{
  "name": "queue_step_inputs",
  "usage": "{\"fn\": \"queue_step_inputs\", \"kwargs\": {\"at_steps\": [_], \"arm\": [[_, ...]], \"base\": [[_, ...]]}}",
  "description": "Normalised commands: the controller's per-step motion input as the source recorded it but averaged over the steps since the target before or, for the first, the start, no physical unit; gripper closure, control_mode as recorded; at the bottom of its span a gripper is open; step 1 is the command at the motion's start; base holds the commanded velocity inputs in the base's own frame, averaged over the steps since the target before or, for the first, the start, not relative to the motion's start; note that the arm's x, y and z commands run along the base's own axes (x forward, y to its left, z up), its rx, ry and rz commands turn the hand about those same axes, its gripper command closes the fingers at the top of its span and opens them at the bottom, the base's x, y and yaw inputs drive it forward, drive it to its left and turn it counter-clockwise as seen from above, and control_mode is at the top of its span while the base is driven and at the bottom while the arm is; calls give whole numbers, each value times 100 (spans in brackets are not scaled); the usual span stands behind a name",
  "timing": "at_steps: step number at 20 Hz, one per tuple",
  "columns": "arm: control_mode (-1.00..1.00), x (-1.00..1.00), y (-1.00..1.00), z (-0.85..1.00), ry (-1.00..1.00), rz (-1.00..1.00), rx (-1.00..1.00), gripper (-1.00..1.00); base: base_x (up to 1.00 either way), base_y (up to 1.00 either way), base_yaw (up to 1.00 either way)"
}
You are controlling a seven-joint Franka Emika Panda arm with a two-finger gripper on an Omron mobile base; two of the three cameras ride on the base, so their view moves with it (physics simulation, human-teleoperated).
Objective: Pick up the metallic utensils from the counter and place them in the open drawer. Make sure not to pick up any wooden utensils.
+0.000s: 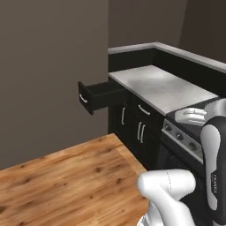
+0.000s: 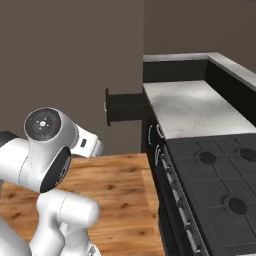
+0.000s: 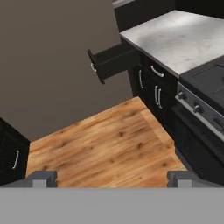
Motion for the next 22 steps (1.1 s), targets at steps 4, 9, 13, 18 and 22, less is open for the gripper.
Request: {"fn": "queue_step_inputs", "kwargs": {"at_steps": [4,9,13,18,22], "arm": [[100,0,0,0,0,0,0,-100],[100,0,0,0,0,0,0,-100],[100,0,0,0,0,0,0,-100],[100,0,0,0,0,0,0,-100],[100,0,0,0,0,0,0,-100]], "base": [[-100,-15,0],[-100,-40,0],[-100,-38,0],[-100,-48,0],[-100,-46,0]]}}
